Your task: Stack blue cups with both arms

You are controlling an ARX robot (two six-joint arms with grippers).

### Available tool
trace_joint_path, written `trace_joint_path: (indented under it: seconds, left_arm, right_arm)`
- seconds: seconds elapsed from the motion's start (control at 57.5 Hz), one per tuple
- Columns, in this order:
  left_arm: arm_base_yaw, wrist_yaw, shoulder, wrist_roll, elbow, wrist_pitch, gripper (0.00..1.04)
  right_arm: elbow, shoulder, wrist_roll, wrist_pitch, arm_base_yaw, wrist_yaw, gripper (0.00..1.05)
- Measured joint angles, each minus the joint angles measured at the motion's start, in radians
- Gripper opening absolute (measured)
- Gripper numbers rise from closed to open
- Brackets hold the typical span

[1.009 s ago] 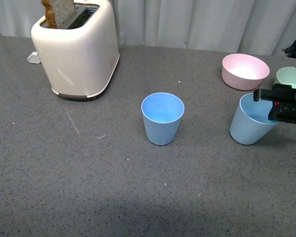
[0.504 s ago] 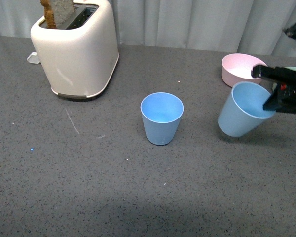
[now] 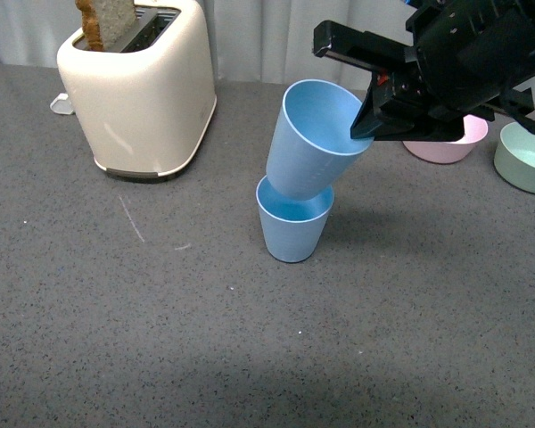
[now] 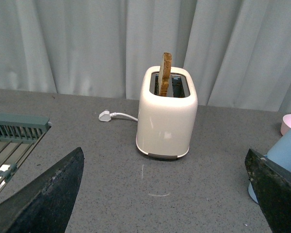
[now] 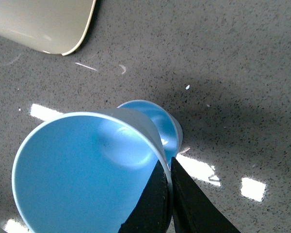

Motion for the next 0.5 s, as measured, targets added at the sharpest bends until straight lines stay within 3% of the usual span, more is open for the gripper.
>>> trace_joint_path:
  seconds: [0.122, 0.365, 0.504]
  left_arm:
    - [0.000, 0.000, 0.000, 0.000, 0.000, 0.000, 0.98]
    - [0.000, 0.000, 0.000, 0.000, 0.000, 0.000, 0.98]
    - [0.000, 0.000, 0.000, 0.000, 0.000, 0.000, 0.98]
  right_arm:
    - [0.002, 0.013, 0.006, 0.005, 0.005, 0.007, 0.05]
    - [-0.001, 0.014, -0.001, 0.060, -0.002, 0.014, 0.42]
    - [-0.034, -0.013, -0.036, 0.137, -0.008, 0.057, 0.70]
